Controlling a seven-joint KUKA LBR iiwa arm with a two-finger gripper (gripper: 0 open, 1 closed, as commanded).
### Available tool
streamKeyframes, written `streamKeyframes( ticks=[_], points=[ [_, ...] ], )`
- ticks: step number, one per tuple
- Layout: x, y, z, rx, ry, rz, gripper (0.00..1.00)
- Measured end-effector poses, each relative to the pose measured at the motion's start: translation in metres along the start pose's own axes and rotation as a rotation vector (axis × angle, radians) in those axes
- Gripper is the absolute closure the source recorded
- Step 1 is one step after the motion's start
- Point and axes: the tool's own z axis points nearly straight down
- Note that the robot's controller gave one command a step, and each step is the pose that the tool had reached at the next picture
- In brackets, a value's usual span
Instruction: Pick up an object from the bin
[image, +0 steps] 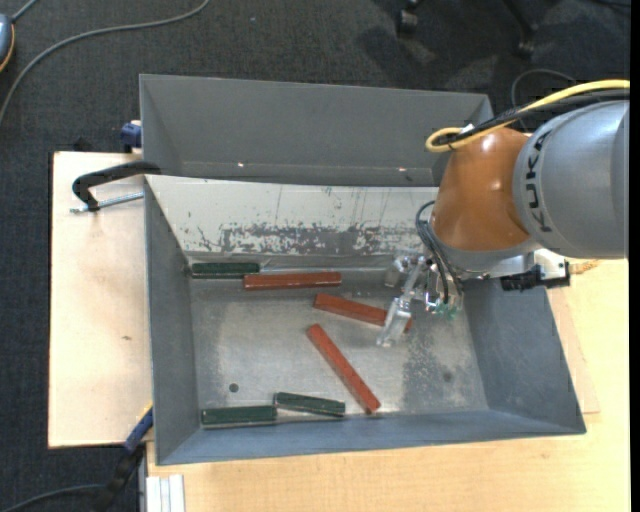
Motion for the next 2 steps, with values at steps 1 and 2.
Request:
streamKeyframes(
  ticks=[1,2],
  points=[
    [-0.004,0.056,-0.001,-0.003,0.002,0.127,0.0],
    [-0.006,0.05,0.033,0.003,0.009,0.211,0.0]
  ],
)
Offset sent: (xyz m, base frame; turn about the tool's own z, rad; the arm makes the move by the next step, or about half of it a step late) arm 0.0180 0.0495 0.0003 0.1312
